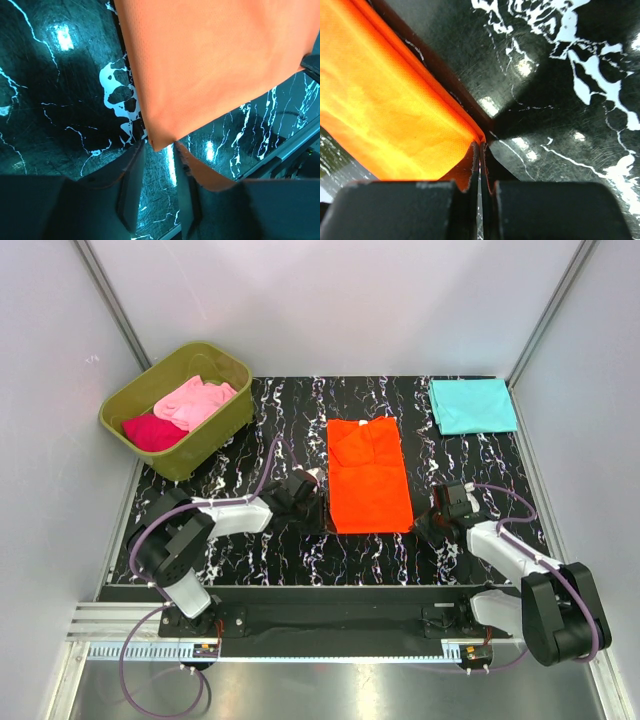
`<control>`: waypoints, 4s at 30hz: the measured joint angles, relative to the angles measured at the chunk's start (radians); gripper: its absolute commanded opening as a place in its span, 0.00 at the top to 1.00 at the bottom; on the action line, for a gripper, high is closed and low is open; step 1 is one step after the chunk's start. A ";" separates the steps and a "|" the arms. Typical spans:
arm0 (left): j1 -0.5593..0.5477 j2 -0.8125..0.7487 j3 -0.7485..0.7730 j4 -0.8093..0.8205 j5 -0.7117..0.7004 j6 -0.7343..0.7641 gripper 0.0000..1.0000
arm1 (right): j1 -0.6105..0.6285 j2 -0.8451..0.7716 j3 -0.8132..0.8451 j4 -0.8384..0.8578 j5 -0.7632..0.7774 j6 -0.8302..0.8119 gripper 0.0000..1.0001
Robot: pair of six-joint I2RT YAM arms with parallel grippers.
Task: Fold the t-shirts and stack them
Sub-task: Fold the tshirt
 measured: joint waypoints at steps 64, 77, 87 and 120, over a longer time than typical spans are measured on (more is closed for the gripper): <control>0.208 0.446 0.874 -0.381 0.090 0.194 0.78 | -0.198 0.392 0.500 -0.055 -0.133 -0.386 0.73; 0.255 0.257 0.645 -0.375 0.109 0.291 0.43 | -0.211 0.340 0.554 -0.056 -0.285 -0.456 0.34; 0.209 0.134 0.377 -0.242 0.220 0.309 0.43 | -0.211 0.266 0.384 -0.076 -0.393 -0.519 0.37; 0.158 0.117 0.170 -0.032 0.310 0.062 0.49 | -0.211 0.391 0.222 0.156 -0.512 -0.495 0.58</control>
